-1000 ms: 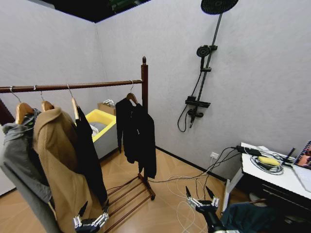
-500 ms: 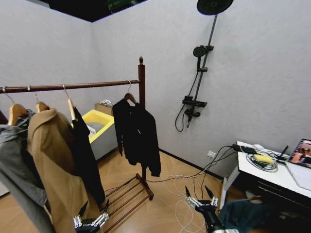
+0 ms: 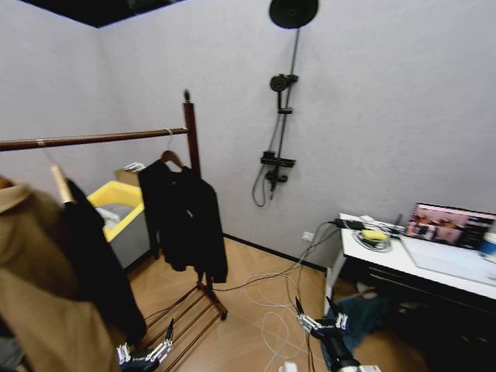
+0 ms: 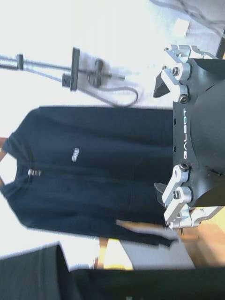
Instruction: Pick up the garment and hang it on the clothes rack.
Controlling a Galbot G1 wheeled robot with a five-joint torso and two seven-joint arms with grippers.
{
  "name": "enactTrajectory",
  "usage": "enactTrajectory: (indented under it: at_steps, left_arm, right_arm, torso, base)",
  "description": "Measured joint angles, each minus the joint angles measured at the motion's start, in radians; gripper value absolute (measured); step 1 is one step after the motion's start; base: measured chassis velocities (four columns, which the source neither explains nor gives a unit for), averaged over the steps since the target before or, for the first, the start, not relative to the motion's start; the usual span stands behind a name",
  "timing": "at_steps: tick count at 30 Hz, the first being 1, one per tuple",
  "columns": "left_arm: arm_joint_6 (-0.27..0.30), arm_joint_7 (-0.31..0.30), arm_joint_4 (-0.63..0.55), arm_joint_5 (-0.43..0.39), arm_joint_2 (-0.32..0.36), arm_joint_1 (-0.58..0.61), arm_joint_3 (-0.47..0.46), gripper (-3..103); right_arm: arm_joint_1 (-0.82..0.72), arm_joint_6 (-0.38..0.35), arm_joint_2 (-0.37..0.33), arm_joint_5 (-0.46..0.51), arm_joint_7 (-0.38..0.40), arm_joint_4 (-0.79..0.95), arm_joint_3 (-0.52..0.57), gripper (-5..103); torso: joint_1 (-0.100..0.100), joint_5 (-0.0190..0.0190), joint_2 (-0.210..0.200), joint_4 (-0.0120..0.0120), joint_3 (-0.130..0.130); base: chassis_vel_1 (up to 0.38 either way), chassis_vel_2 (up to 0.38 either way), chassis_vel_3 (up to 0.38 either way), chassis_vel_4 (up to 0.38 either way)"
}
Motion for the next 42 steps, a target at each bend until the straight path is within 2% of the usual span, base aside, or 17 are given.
enactTrajectory:
  at_steps: [19,25,29,42]
  left_arm:
    - [0.000,0.000,0.000,0.000,0.000,0.000,0.000,100]
    - [0.000,0.000,0.000,0.000,0.000,0.000,0.000,100]
    - [0.000,0.000,0.000,0.000,0.000,0.000,0.000,100]
    - [0.000,0.000,0.000,0.000,0.000,0.000,0.000,100]
  right_arm:
    - [0.000,-0.001,0.000,0.001,0.000,-0.001,0.000,100]
    - [0.000,-0.001,0.000,0.001,0.000,-0.001,0.000,100]
    - [0.001,-0.001,0.000,0.001,0.000,-0.001,0.000,100]
    - [0.001,-0.001,0.000,0.001,0.000,-0.001,0.000,100]
  torso:
    - [0.000,-0.0001,0.000,0.0004,0.000]
    - [0.000,0.0000,0.000,-0.0002,0.000]
    - [0.000,-0.0001,0.000,0.0008,0.000]
    - [0.000,-0.0001,0.000,0.0003,0.000]
  base:
    - [-0.123,-0.124,-0.123,-0.121]
    - [-0.099,-0.101,-0.108,-0.110]
    - [-0.020,-0.025,-0.012,-0.018]
    - [0.000,0.000,0.000,0.000]
